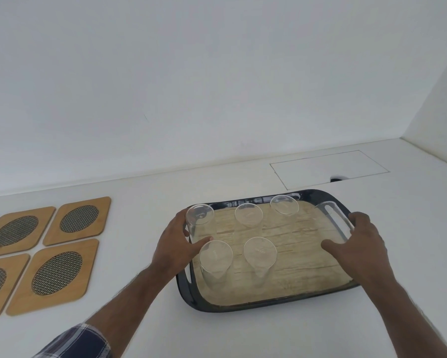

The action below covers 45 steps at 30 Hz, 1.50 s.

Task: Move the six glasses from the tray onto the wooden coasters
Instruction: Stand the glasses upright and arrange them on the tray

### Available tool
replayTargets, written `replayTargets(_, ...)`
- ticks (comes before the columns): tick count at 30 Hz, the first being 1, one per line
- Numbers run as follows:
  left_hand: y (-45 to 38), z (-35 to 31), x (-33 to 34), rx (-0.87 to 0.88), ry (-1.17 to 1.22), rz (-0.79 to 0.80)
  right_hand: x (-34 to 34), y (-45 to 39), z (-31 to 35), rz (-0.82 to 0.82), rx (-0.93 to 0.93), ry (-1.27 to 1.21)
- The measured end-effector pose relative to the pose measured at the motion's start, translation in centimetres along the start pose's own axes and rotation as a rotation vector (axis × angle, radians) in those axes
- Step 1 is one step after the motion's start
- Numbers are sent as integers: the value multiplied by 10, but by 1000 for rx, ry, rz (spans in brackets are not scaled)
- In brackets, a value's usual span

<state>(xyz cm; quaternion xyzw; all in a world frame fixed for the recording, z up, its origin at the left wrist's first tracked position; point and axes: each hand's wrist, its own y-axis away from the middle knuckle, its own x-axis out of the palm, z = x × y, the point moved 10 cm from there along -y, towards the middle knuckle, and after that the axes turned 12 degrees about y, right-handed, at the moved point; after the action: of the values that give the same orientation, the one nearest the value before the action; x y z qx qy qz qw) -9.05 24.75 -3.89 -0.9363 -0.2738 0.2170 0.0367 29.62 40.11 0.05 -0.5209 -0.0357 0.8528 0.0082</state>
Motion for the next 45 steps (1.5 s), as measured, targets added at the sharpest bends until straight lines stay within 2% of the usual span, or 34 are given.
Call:
replayTargets(13, 1, 5, 0, -19, 7, -13, -24, 3, 11, -188, -126, -86)
replayTargets(18, 1, 6, 0, -28, 11, -17, -24, 3, 19, -221, -197, -18)
replayTargets(35, 3, 13, 1, -56, 30, -21, 4, -4, 22, -110, -205, 33)
replayTargets(45, 6, 4, -1, -36, 70, -10, 12, -7, 19, -71, -181, -30)
